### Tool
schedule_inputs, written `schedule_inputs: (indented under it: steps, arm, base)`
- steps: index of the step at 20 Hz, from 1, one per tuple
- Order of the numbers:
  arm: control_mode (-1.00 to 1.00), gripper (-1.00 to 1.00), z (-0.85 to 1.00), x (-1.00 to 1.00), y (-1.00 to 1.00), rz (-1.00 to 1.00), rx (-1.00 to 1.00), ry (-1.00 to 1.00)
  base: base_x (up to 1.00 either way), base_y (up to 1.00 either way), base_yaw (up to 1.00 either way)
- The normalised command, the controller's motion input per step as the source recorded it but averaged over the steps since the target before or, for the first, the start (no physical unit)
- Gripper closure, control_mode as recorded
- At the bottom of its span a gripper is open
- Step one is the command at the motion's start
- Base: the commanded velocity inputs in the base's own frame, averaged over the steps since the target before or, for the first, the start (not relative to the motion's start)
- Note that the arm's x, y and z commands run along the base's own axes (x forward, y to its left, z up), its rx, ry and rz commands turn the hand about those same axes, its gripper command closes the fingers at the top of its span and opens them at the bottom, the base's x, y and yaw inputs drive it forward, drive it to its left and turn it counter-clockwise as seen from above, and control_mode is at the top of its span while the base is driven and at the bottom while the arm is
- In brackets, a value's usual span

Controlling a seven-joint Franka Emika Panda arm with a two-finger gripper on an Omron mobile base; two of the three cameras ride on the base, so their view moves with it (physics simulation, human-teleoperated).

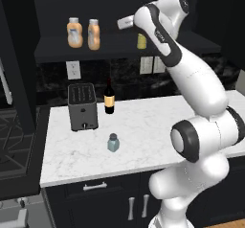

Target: Put the shaker and condiment bottle from the counter next to their counterparts in the cabinet.

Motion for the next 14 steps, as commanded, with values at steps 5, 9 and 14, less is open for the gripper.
schedule_inputs:
  steps: [5, 9, 14]
  arm:
    - [-1.0, -1.0, -0.89, -1.0, -0.15, 0.0, -0.04, -0.23]
    - [-1.0, -1.0, -1.0, -1.0, 0.0, -0.03, -0.12, -0.17]
    - [-1.0, -1.0, -0.98, -0.95, -0.05, -0.03, -0.16, -0.13]
  base:
    - [0.0, 0.0, 0.0]
    - [0.0, 0.0, 0.0]
    - [0.0, 0.0, 0.0]
